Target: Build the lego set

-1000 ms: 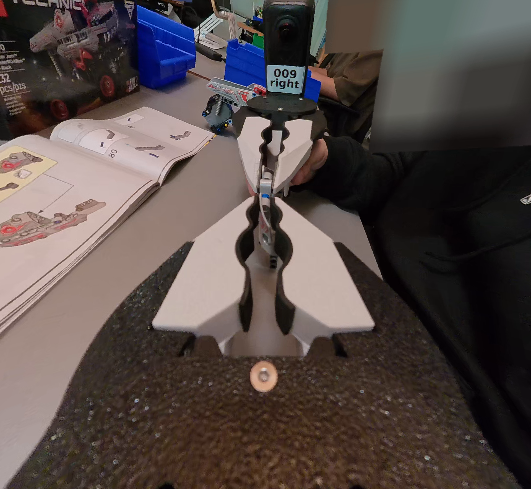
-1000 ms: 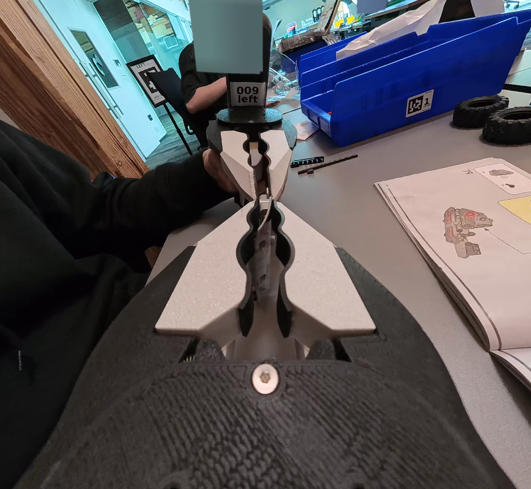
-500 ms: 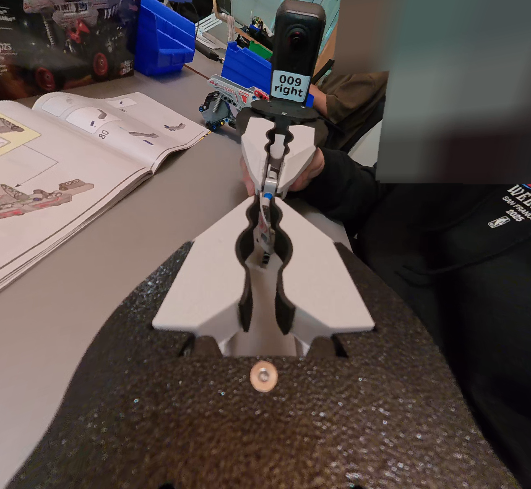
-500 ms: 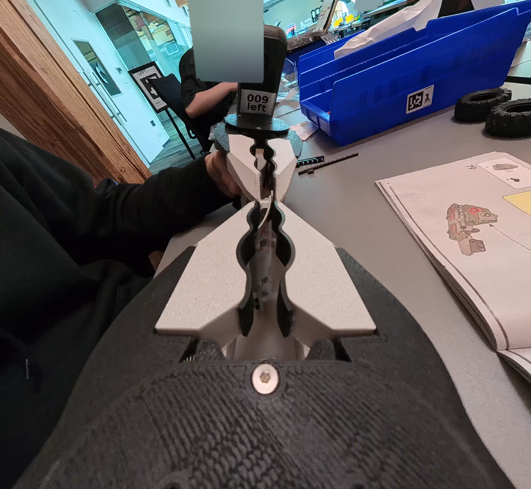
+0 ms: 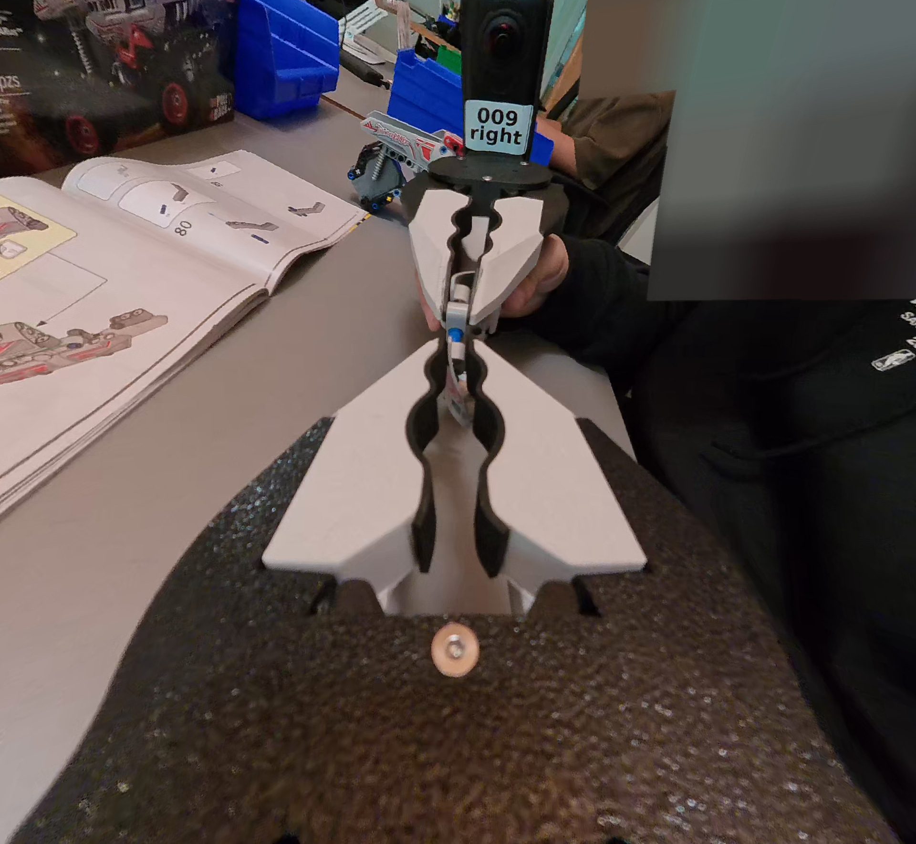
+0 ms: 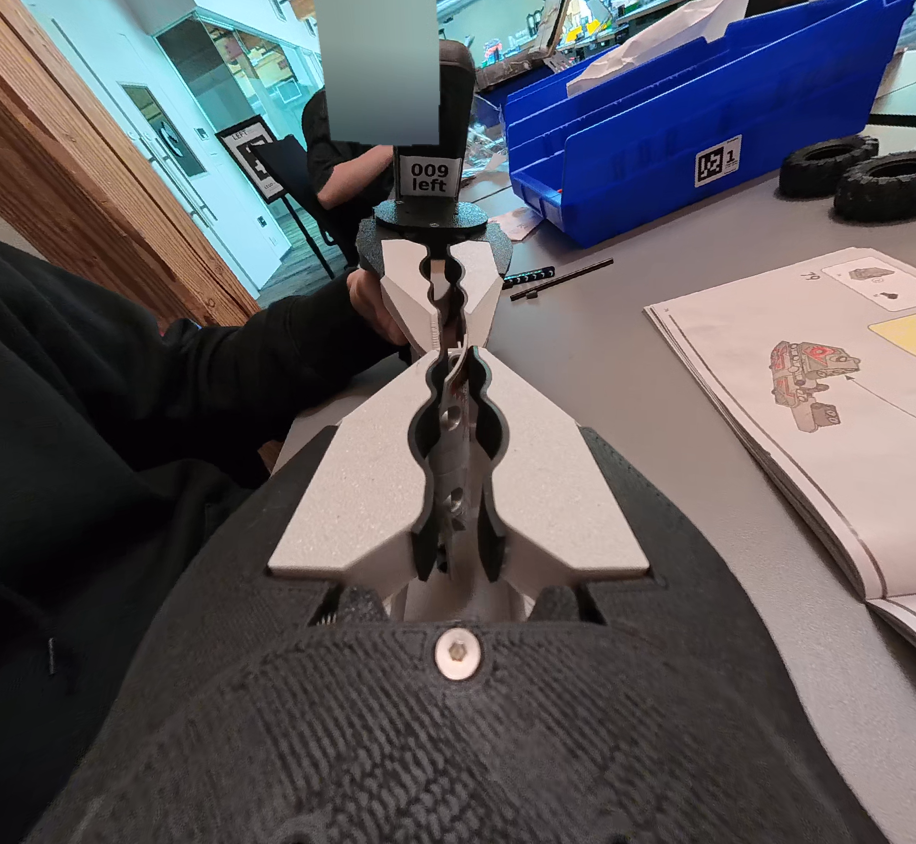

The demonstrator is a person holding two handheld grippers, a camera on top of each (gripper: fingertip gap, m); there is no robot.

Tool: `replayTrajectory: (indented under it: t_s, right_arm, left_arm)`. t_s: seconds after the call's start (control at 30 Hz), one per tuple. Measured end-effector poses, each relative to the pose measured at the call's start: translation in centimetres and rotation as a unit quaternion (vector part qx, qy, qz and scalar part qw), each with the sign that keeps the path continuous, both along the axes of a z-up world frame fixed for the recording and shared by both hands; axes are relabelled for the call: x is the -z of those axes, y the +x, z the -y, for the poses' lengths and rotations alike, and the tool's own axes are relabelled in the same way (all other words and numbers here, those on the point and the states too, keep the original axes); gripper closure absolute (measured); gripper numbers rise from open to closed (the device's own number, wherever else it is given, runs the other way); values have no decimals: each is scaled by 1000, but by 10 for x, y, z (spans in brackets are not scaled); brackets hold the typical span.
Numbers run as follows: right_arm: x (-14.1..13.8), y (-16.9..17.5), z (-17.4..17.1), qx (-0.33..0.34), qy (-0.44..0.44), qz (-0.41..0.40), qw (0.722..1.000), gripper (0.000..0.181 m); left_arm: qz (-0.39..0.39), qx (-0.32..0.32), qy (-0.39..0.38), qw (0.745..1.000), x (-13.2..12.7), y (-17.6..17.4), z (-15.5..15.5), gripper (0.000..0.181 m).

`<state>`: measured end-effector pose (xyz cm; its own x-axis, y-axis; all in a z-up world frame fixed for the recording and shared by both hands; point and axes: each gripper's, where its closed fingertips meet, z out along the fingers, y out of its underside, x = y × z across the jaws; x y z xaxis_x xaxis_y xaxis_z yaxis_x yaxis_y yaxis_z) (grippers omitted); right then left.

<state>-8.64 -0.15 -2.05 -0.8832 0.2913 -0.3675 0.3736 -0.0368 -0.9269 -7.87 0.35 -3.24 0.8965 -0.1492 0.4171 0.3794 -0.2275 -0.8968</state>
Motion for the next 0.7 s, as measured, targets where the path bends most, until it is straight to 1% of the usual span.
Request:
replayTrajectory:
  t_s: [0.23,0.3,0.4,0.5,0.57,0.6,0.63,0.7]
  right_arm:
    - [0,-3,-2,6,-10,20,1000,175]
    - [1,-4,-3,1,-20,37,999,175]
    - [6,-1,-6,-13,-5,49,999,175]
    - [11,3,-8,-25,17,46,998,173]
    - [12,1,-13,-20,35,27,999,162]
    - [13,0,-14,-18,41,18,999,161]
    - [13,1,-15,-19,43,15,999,161]
    - [12,5,-12,-34,40,15,999,166]
  left_arm:
    - [6,-7,0,1000,0,-3,-2,176]
    - [1,-7,-4,1000,1,-3,-3,176]
    - [-12,-3,-14,1000,4,-1,-4,177]
    - [-14,1,-15,1000,4,-1,-3,177]
    - [-15,5,-15,1000,4,1,-3,177]
    - [-14,6,-16,1000,4,1,-4,177]
    - [-15,9,-16,1000,3,2,-4,177]
    - [-16,10,-17,1000,3,2,-5,177]
